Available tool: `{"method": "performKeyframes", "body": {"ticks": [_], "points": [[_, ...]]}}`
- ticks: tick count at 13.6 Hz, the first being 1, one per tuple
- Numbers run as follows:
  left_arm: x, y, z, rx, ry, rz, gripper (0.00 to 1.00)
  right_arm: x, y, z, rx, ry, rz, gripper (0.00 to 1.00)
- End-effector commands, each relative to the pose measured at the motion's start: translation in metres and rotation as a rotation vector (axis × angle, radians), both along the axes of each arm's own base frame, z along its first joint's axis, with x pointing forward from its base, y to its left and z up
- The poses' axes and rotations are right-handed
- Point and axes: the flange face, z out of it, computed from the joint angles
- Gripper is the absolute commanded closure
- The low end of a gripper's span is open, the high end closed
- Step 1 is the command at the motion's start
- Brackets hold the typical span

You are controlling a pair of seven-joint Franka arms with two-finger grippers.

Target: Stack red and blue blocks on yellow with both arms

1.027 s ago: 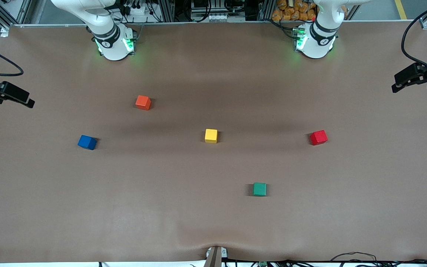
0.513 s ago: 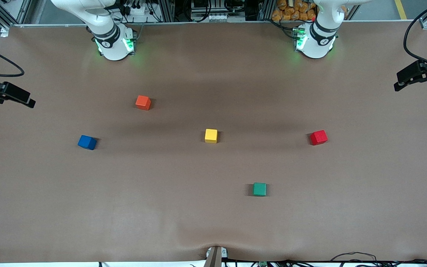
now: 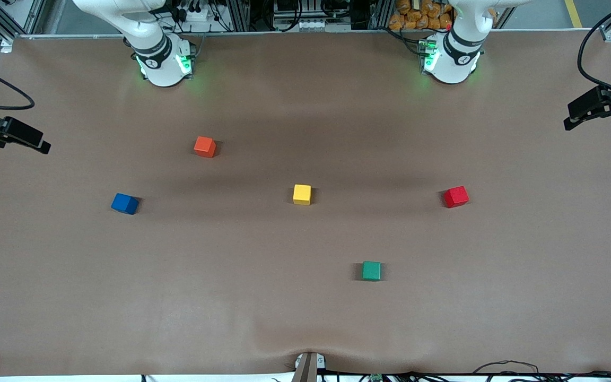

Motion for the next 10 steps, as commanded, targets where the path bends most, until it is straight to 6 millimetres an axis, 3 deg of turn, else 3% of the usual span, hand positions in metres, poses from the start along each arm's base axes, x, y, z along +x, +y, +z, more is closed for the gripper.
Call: {"method": "performKeyframes", "body": {"ticks": [1,10], "points": [[-0.0047,0.0006,0.0085,-0.007,-0.017,-0.014,0.0,-0.0022,-0.0008,0.0002,0.009,0.004,-0.004,0.0],[-0.0075,-0.0038,0.0105,-0.008,-0.016,-0.006,0.0,-0.0021,-0.0067,-0.0008,0.009,0.007,-0.014,0.0]]}}
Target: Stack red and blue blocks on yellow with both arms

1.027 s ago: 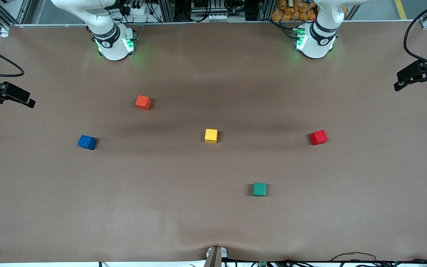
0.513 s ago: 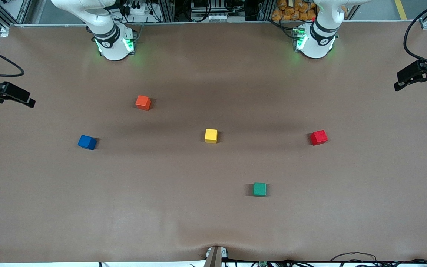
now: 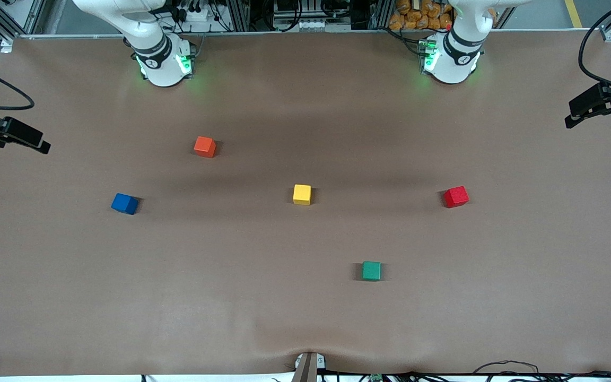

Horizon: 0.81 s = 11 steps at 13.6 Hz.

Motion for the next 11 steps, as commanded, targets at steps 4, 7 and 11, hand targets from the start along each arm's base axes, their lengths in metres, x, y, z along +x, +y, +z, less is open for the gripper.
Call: {"method": "performKeyframes", "body": {"ticks": [4,7,11], "points": [[-0.0045,-0.0001,0.0059,-0.011,-0.008,-0.01,0.0,-0.0021,-0.0055,-0.0005,0.009,0.006,-0.012,0.0],[-0.0025,0.0001,0.003,-0.01,-0.005,-0.013,0.0,-0.002,-0.0072,-0.0004,0.009,0.005,-0.015,0.0],[-0.0023,0.0008,0.0024,-0.011,-0.005,-0.013,0.0,-0.0023,-0.009,-0.0005,0.009,0.006,-0.018,0.0]]}}
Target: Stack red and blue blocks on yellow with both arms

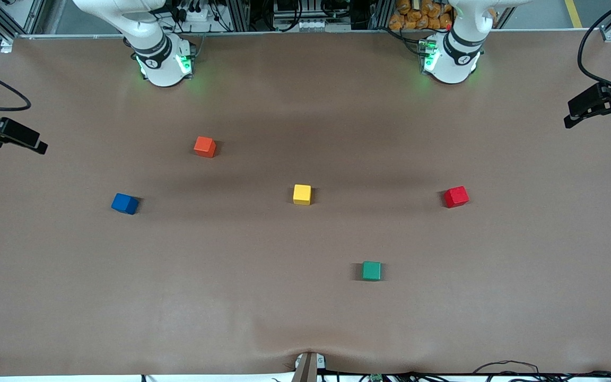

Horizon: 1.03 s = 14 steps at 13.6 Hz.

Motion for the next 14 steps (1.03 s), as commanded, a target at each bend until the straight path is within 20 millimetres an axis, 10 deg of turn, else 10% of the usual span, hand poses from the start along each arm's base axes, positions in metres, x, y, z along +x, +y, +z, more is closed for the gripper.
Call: {"method": "performKeyframes", "body": {"ticks": [1,8,14], "points": [[-0.002,0.001,0.003,-0.011,-0.006,-0.013,0.0,-0.002,-0.003,0.0,0.009,0.004,-0.008,0.0],[0.002,0.001,-0.012,-0.011,0.026,0.002,0.0,-0.002,-0.003,0.0,0.01,0.005,-0.008,0.0],[0.034,-0.01,-0.104,-0.006,0.135,0.069,0.0,-0.003,-0.004,0.0,0.01,0.008,-0.009,0.0]]}}
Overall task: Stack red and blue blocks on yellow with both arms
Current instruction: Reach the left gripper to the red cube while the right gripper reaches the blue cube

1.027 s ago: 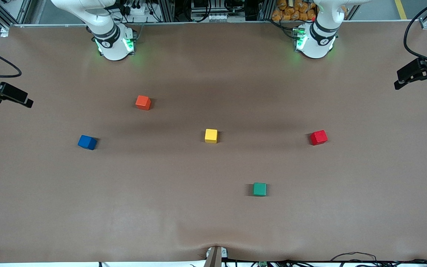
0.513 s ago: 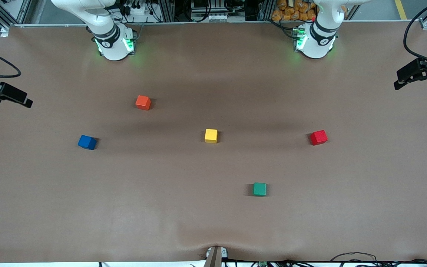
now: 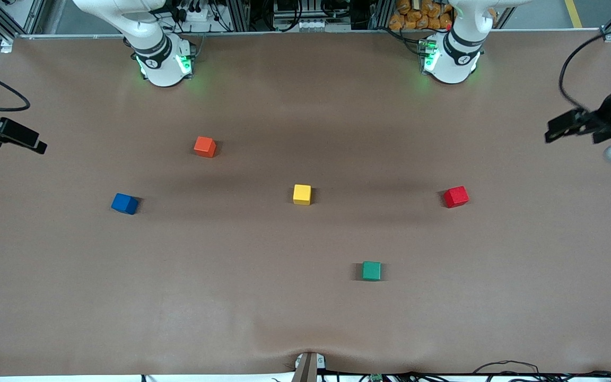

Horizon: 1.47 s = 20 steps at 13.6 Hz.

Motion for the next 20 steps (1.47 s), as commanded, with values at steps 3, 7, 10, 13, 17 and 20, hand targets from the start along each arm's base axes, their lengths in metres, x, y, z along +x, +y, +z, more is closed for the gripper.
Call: {"method": "performKeyframes", "body": {"ticks": [3,7,10,13,17,20], "points": [[0.01,-0.035,-0.074,0.013,0.025,0.119,0.0,-0.003,-0.004,0.001,0.01,0.004,-0.008,0.0],[0.002,-0.053,-0.145,0.02,-0.03,0.182,0.0,-0.002,-0.005,0.0,0.008,0.005,-0.01,0.0],[-0.003,-0.057,-0.183,0.017,-0.07,0.274,0.0,-0.002,-0.005,0.0,0.008,0.005,-0.009,0.0],[-0.014,-0.057,-0.224,0.006,-0.108,0.3,0.0,0.0,-0.004,-0.002,0.001,0.007,-0.006,0.0],[-0.034,-0.049,-0.275,0.0,-0.113,0.328,0.0,0.017,-0.002,-0.035,-0.011,0.059,-0.001,0.0],[-0.044,-0.048,-0.305,-0.008,-0.123,0.33,0.0,0.017,-0.002,-0.039,-0.011,0.073,-0.003,0.0]]}}
